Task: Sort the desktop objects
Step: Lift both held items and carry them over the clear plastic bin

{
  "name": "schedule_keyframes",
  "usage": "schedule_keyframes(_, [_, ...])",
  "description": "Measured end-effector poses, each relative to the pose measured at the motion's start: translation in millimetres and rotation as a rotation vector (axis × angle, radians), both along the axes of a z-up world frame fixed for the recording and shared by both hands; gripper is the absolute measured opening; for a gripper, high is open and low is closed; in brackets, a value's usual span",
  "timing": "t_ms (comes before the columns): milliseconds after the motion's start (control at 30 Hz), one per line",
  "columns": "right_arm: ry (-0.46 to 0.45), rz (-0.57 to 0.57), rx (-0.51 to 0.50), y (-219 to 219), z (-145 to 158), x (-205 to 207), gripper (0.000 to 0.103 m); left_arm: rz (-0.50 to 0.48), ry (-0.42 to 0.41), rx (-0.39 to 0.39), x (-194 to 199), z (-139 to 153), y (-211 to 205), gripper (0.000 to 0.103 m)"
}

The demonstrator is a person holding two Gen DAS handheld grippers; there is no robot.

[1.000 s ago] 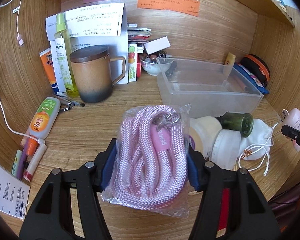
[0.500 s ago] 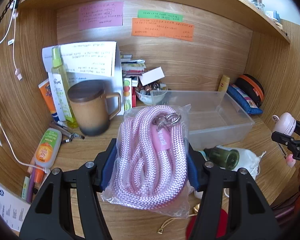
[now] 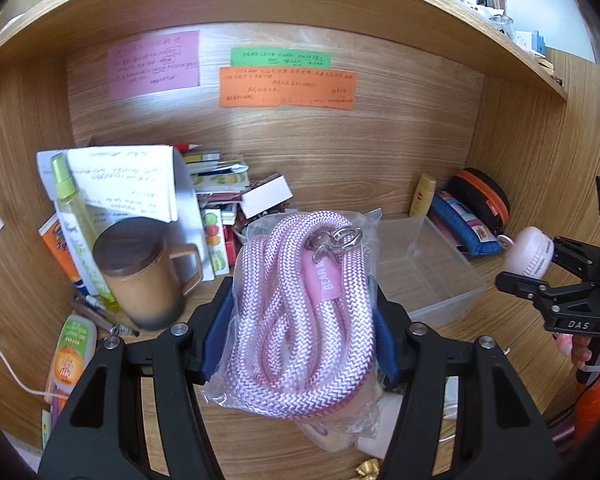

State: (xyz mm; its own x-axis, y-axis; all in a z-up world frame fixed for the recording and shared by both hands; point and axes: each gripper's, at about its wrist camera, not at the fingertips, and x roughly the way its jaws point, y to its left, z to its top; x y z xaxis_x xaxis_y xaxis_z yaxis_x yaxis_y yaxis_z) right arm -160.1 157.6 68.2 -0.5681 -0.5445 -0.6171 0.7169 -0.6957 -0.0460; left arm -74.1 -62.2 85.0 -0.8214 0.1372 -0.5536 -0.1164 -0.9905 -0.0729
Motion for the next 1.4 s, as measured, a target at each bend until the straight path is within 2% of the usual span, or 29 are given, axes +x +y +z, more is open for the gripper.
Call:
schedule_keyframes(333, [-0.028, 0.029, 0.011, -28.0, 0.5, -35.5, 0.06, -0.052, -0.007, -0.015, -38.5, 9.0, 18.3, 0.06])
schedule_keyframes(533, [-0.046, 0.046, 0.029, -44.2, -4.8, -55.3, 0.06, -0.074, -0.034, -0.015, -60.6, 4.0, 21.2, 0.06])
schedule_keyframes(1100, [-0.114, 0.071, 0.107, -72.3, -34.8, -95.4, 0.06, -0.137, -0.217, -0.046, -121.4, -43.2, 34.3, 0.06])
schedule_keyframes(1400, [-0.163, 0.089, 0.181, -82.9, -57.6, -109.4, 0.06, -0.164, -0.282, -0.079, -141.9, -62.9, 45.0, 0.06])
